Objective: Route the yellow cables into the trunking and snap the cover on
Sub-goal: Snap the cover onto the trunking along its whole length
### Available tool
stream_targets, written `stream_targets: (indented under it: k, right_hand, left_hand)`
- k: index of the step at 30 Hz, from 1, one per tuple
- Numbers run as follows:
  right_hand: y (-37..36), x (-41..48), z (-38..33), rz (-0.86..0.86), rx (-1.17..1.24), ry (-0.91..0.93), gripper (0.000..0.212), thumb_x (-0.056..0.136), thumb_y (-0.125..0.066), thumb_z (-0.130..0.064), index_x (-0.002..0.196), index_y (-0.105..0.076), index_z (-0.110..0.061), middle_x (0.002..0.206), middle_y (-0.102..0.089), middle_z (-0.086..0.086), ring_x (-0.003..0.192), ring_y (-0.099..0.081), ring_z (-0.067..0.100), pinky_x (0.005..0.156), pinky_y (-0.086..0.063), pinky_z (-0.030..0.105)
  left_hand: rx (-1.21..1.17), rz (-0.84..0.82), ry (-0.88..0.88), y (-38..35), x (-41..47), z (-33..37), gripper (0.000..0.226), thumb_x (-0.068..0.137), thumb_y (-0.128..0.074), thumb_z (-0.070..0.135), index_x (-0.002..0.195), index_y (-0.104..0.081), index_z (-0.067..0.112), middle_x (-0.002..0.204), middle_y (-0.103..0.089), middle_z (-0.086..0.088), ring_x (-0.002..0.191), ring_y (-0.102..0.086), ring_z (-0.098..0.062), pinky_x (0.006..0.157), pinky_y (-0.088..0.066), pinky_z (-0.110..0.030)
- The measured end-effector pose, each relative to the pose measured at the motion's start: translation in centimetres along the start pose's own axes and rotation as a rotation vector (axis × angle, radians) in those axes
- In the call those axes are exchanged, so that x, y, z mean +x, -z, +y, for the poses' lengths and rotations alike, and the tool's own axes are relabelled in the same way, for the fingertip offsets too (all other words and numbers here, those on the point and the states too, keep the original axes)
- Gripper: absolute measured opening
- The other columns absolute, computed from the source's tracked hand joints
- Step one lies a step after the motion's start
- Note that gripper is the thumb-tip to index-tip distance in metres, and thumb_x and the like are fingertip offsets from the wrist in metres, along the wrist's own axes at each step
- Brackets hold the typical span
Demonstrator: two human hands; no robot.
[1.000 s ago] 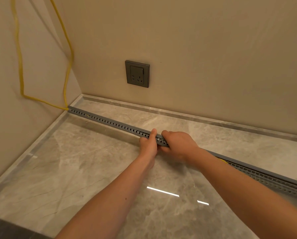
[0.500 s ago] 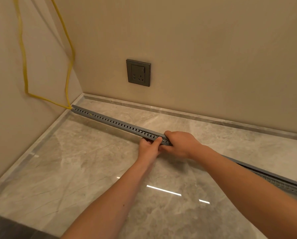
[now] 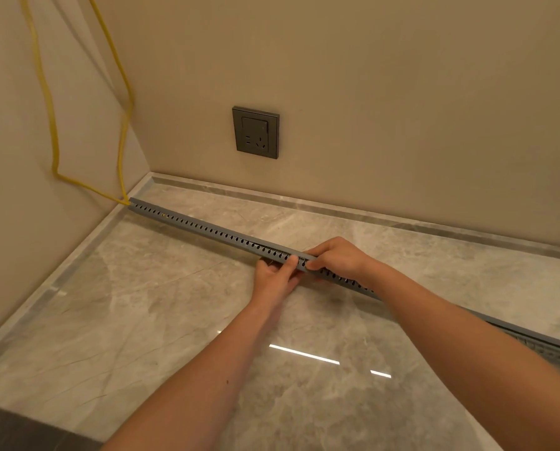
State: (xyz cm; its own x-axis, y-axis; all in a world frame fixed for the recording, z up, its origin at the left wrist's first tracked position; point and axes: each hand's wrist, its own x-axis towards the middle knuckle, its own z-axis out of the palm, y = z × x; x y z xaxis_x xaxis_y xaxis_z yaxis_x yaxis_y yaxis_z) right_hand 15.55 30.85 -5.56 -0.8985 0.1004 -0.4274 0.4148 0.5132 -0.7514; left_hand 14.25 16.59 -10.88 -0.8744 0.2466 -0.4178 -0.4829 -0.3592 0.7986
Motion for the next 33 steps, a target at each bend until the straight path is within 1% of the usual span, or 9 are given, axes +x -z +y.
stream_targets:
  k: [5, 8, 11, 20, 24, 27, 29, 31, 33]
  right_hand:
    - [-1.4, -1.7, 0.5, 0.147, -0.208, 0.213, 0.026, 0.09, -0.057, -0.025, 0.108, -0.074, -0.029, 0.093, -0.074, -0.006, 0.085, -0.066, 0.016, 0.077, -0.053, 0.035]
    - [-1.4, -2.5, 1.2, 0.154, -0.449, 0.273, 0.023, 0.088, -0.059, -0.037, 0.107, -0.067, -0.026, 0.091, -0.069, -0.006, 0.08, -0.061, 0.013, 0.067, -0.05, 0.032]
    - [-1.8, -2.3, 1.6, 0.27, -0.639, 0.321, 0.019, 0.09, -0.056, -0.037, 0.099, -0.061, -0.021, 0.086, -0.064, -0.003, 0.077, -0.057, 0.017, 0.061, -0.042, 0.031]
    - [-2.4, -2.1, 2.7, 0.351, -0.711, 0.469, 0.02, 0.092, -0.053, -0.032, 0.099, -0.058, -0.015, 0.08, -0.063, 0.003, 0.066, -0.048, 0.018, 0.06, -0.038, 0.032]
    - [-2.4, -2.0, 3.3, 0.348, -0.74, 0.468, 0.021, 0.092, -0.051, -0.034, 0.1, -0.057, -0.016, 0.081, -0.063, 0.003, 0.067, -0.047, 0.017, 0.058, -0.036, 0.03]
    - [-1.5, -2.0, 3.3, 0.319, -0.771, 0.43, 0.022, 0.093, -0.051, -0.034, 0.102, -0.057, -0.016, 0.086, -0.064, 0.003, 0.073, -0.052, 0.021, 0.06, -0.036, 0.031]
    - [-1.0, -1.9, 3.1, 0.29, -0.779, 0.399, 0.021, 0.095, -0.05, -0.035, 0.101, -0.056, -0.016, 0.089, -0.063, 0.003, 0.077, -0.053, 0.021, 0.062, -0.037, 0.032]
    - [-1.2, -1.9, 2.9, 0.261, -0.773, 0.372, 0.019, 0.096, -0.048, -0.035, 0.099, -0.054, -0.016, 0.091, -0.062, 0.002, 0.078, -0.05, 0.019, 0.063, -0.039, 0.032]
    - [-1.6, -1.8, 2.6, 0.249, -0.76, 0.344, 0.02, 0.096, -0.048, -0.034, 0.101, -0.055, -0.016, 0.094, -0.061, 0.003, 0.084, -0.052, 0.02, 0.069, -0.044, 0.035]
  left_hand:
    - [-0.052, 0.062, -0.012, -0.5, -0.1, 0.2, 0.043, 0.089, -0.063, 0.002, 0.126, -0.041, -0.002, 0.119, -0.063, -0.021, 0.105, -0.066, -0.027, 0.075, -0.06, -0.028]
    - [-0.066, 0.082, 0.01, -0.7, -0.1, 0.1, 0.045, 0.087, -0.066, 0.001, 0.125, -0.042, -0.002, 0.116, -0.063, -0.021, 0.099, -0.068, -0.027, 0.07, -0.061, -0.03]
    - [-0.115, 0.089, 0.017, -0.7, 0.1, 0.2, 0.046, 0.086, -0.067, 0.001, 0.126, -0.043, -0.001, 0.115, -0.064, -0.02, 0.094, -0.069, -0.025, 0.063, -0.06, -0.027]
    - [-0.087, 0.074, 0.024, -0.6, 0.3, 0.2, 0.044, 0.086, -0.067, 0.002, 0.124, -0.045, -0.003, 0.113, -0.064, -0.019, 0.093, -0.069, -0.025, 0.062, -0.059, -0.025]
    - [0.124, 0.052, 0.07, -0.5, 0.5, 0.6, 0.037, 0.09, -0.065, 0.012, 0.119, -0.051, -0.006, 0.109, -0.067, -0.021, 0.085, -0.071, -0.022, 0.06, -0.06, -0.025]
    - [0.666, -0.115, 0.115, 1.0, 0.1, 3.2, 0.041, 0.096, -0.051, 0.041, 0.097, -0.065, 0.003, 0.076, -0.074, -0.011, 0.064, -0.071, -0.019, 0.06, -0.059, -0.031]
    - [0.996, -0.052, -0.138, 1.9, -0.1, 5.3, 0.046, 0.097, -0.043, 0.05, 0.081, -0.066, 0.014, 0.064, -0.07, 0.0, 0.058, -0.066, -0.016, 0.06, -0.054, -0.03]
    - [1.226, 0.105, -0.562, 2.0, 0.5, 6.5, 0.036, 0.098, -0.042, 0.046, 0.084, -0.063, 0.021, 0.072, -0.064, 0.008, 0.066, -0.059, -0.011, 0.058, -0.044, -0.027]
    - [1.377, -0.011, -0.849, 1.4, 2.0, 6.3, 0.028, 0.099, -0.041, 0.04, 0.096, -0.064, 0.023, 0.089, -0.062, 0.01, 0.085, -0.053, -0.009, 0.071, -0.043, -0.028]
